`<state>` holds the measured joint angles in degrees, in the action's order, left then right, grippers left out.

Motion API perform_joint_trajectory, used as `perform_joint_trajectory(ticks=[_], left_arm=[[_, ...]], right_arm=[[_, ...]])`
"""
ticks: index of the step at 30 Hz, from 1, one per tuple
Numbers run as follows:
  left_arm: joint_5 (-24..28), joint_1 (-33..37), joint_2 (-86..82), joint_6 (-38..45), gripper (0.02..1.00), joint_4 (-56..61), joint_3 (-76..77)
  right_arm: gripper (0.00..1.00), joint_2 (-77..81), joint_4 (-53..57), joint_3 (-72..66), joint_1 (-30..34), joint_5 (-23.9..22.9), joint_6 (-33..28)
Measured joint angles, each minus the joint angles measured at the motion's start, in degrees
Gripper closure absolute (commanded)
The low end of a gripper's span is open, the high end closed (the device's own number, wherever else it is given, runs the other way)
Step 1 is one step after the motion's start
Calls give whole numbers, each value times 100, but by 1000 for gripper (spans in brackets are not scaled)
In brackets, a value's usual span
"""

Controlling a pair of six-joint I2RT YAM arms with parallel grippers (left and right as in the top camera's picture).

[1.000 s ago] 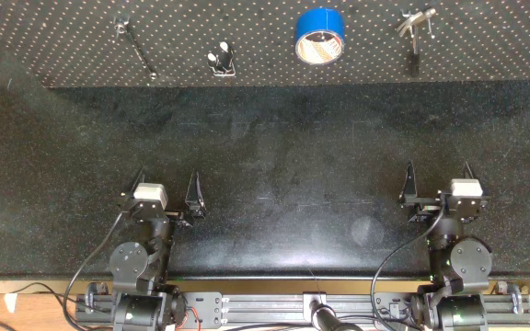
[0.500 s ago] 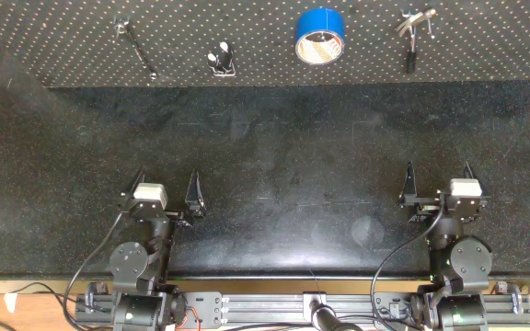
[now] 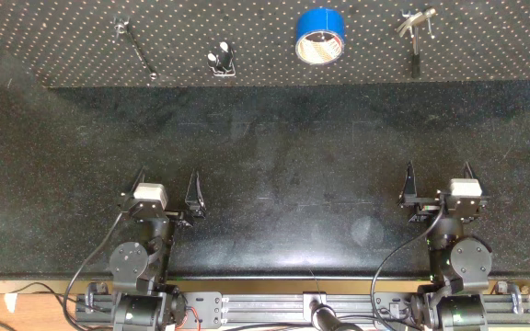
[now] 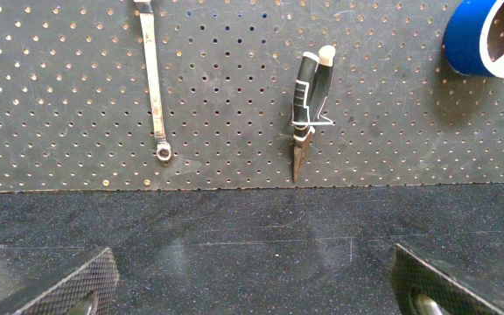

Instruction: Place Tools Onto Pegboard

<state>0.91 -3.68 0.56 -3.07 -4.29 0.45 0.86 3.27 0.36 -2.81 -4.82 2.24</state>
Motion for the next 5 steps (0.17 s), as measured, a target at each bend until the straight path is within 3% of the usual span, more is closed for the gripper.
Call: perform_joint_trajectory(ticks=[5], left_arm=[[0, 0, 0, 0, 23, 0, 0]], right_arm=[[25, 0, 0, 0, 0, 0, 2]])
